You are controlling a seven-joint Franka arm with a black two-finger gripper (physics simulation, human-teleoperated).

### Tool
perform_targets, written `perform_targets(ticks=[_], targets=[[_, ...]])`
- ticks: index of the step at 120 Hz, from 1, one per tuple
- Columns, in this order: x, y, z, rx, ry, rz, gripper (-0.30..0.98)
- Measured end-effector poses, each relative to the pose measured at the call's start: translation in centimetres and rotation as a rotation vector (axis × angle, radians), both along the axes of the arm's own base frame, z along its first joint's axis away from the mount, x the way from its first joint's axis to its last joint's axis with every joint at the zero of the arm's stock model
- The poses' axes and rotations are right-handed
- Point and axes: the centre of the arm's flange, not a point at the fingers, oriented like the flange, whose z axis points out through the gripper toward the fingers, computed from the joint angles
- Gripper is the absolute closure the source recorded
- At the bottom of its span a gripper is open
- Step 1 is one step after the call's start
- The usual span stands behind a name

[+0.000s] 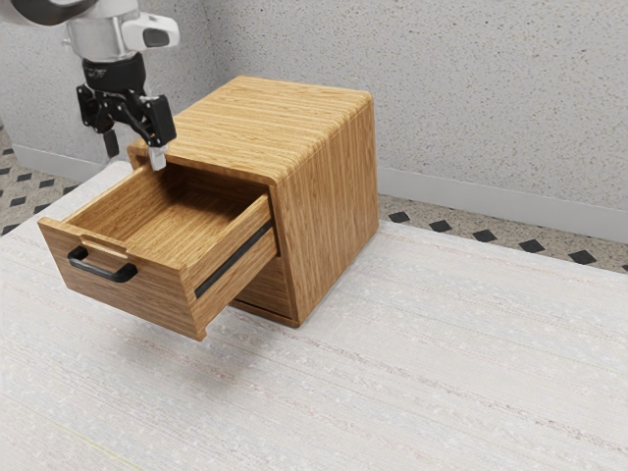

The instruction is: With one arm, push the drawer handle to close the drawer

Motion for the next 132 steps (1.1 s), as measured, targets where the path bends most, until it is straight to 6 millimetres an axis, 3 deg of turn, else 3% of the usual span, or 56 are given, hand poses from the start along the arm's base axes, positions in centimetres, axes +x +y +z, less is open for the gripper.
perform_targets(ticks=[19,29,39,56,70,85,95,118,132], targets=[[0.3,0.0,0.8,0.005,-0.055,-0.007,0.0],[-3.1,-0.5,2.6,0.004,-0.098,-0.026,0.0],[-6.8,-0.2,1.9,-0.001,-0.09,-0.029,0.01],[-12.0,1.4,-1.5,0.004,-0.101,-0.008,0.38],[-14.0,2.2,-3.8,0.007,-0.119,0.016,0.58],[-15.3,2.2,-5.9,0.009,-0.119,0.03,0.69],[-15.4,2.7,-8.5,0.004,-0.101,0.047,0.73],[-13.7,4.7,-13.3,-0.007,-0.087,0.1,0.77],[-12.3,5.2,-15.0,-0.004,-0.086,0.115,0.78]])
